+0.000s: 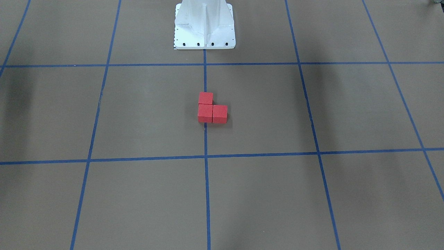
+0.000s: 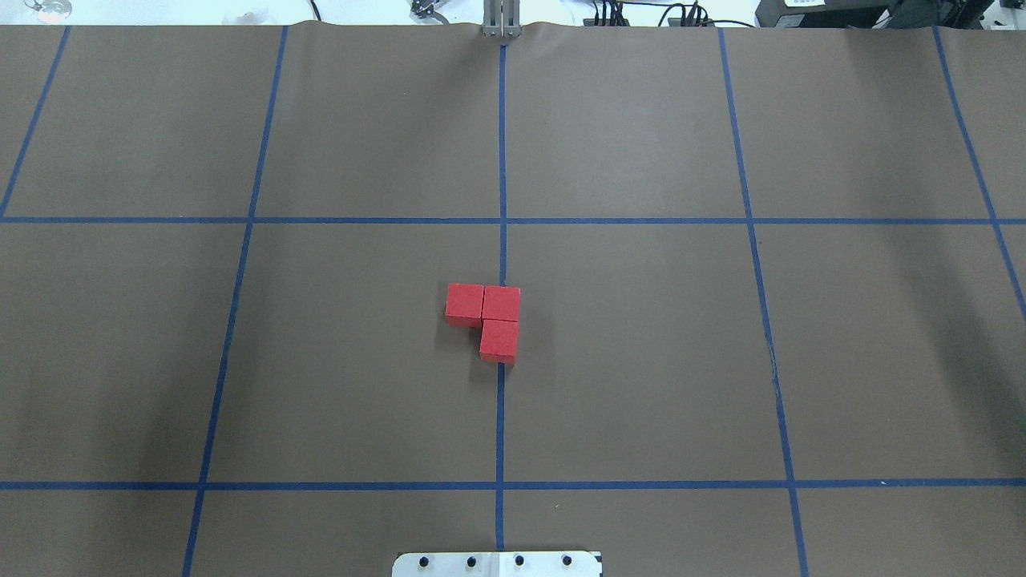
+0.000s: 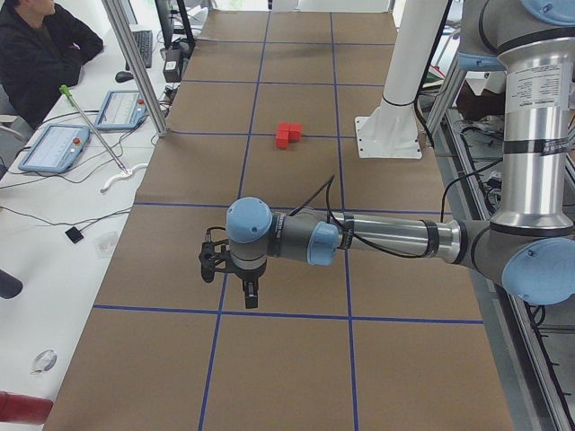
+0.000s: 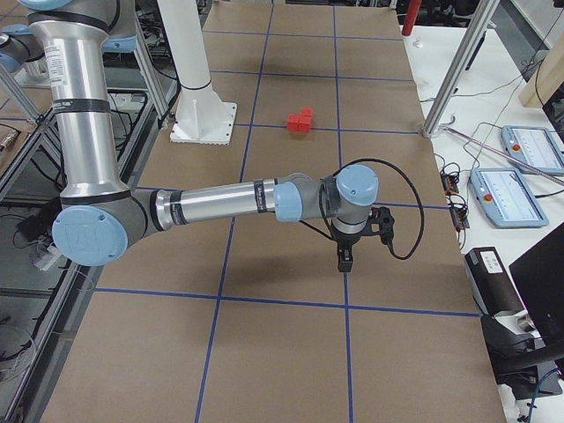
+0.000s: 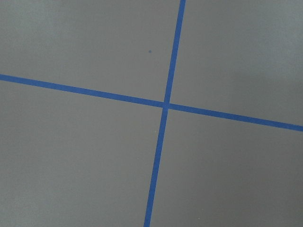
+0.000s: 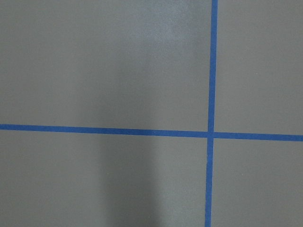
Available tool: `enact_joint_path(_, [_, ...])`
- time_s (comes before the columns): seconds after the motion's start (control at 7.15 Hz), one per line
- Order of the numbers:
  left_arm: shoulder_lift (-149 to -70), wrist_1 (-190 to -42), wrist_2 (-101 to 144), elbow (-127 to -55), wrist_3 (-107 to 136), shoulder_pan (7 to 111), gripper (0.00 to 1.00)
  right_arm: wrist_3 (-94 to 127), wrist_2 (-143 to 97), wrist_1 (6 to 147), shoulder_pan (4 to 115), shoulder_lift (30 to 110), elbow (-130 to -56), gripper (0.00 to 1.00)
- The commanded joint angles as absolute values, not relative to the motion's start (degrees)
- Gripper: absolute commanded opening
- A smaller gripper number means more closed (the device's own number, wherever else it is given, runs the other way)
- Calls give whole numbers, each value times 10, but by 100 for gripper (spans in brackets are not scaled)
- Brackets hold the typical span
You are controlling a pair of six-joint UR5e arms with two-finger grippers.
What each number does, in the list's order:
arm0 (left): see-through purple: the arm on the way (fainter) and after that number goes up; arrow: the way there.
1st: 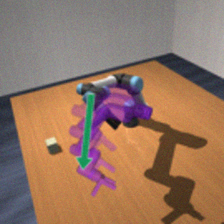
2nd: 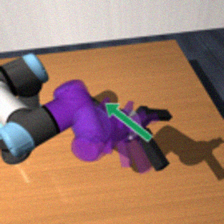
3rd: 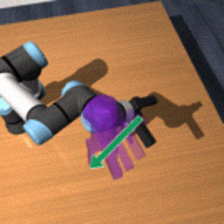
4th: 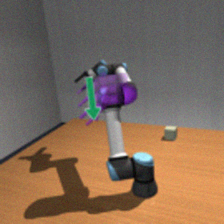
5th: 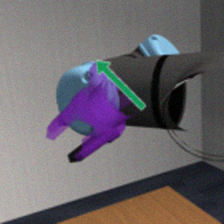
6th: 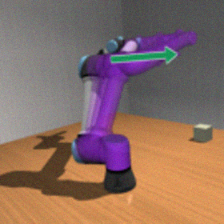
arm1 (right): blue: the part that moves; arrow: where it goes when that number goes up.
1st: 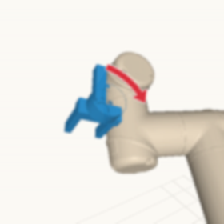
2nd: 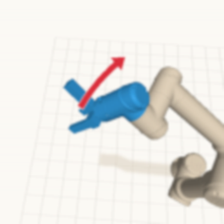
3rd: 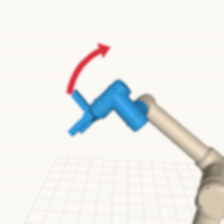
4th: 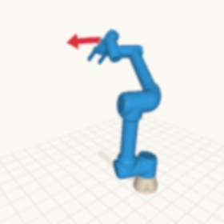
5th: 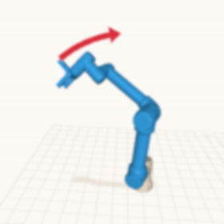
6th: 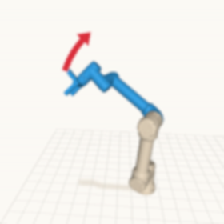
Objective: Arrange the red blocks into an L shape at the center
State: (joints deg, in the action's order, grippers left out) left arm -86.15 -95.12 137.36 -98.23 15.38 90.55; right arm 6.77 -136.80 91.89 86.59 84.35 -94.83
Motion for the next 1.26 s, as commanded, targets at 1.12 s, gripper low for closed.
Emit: enact_joint_path(1.12, [-858, -951, 1368, -977, 155, 905, 100, 68, -1367, 918, 867, 858, -940, 99])
